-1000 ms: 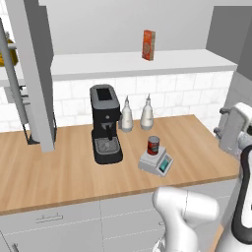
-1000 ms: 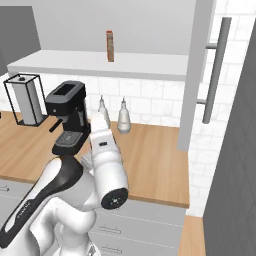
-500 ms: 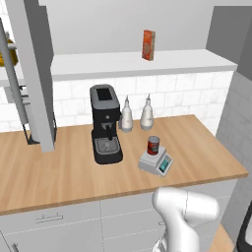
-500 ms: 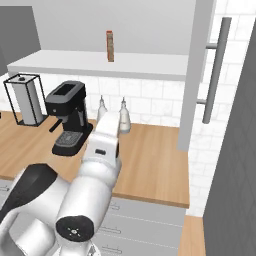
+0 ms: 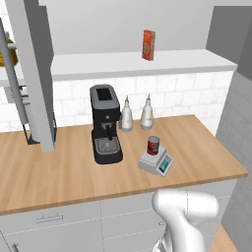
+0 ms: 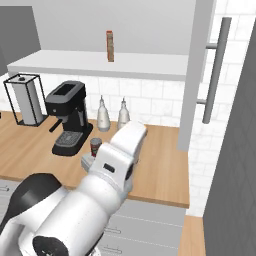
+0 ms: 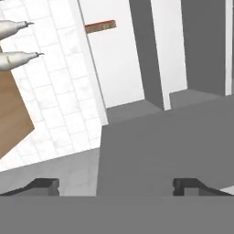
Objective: Pick the canned food and place it on the digital scale for weighing, and close the cabinet.
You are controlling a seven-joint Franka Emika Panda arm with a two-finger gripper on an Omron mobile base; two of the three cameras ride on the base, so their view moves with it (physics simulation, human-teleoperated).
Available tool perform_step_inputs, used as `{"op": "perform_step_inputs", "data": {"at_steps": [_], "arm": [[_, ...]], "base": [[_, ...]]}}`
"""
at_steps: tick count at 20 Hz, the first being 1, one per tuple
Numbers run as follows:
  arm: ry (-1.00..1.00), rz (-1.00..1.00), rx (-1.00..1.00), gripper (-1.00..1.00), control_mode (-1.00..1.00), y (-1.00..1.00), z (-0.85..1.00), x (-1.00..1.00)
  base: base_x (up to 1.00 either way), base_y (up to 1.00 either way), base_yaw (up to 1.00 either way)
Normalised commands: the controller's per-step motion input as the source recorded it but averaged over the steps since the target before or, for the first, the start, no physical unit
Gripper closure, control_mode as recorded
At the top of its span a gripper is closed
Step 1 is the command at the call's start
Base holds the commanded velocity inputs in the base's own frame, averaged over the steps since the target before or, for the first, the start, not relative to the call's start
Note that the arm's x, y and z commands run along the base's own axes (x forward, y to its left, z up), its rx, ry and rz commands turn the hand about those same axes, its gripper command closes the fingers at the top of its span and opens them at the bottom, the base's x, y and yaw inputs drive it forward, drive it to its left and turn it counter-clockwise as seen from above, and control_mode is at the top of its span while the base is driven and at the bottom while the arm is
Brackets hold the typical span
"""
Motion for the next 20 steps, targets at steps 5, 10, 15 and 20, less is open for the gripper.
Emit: {"op": "perform_step_inputs", "data": {"at_steps": [5,10,15,20], "arm": [[-0.12,-0.3,-0.04,-1.0,-1.0,-0.48,0.0,-0.75],[-0.02,-0.2,0.0,-1.0,-1.0,-0.48,0.0,0.11],[-0.12,0.18,0.0,-1.0,-1.0,-0.24,-0.02,0.32],[-0.05,0.24,0.05,-1.0,-1.0,-0.48,0.0,0.31]], "base": [[0.0,0.0,0.0],[0.0,0.0,0.0],[0.0,0.0,0.0],[0.0,0.0,0.0]]}}
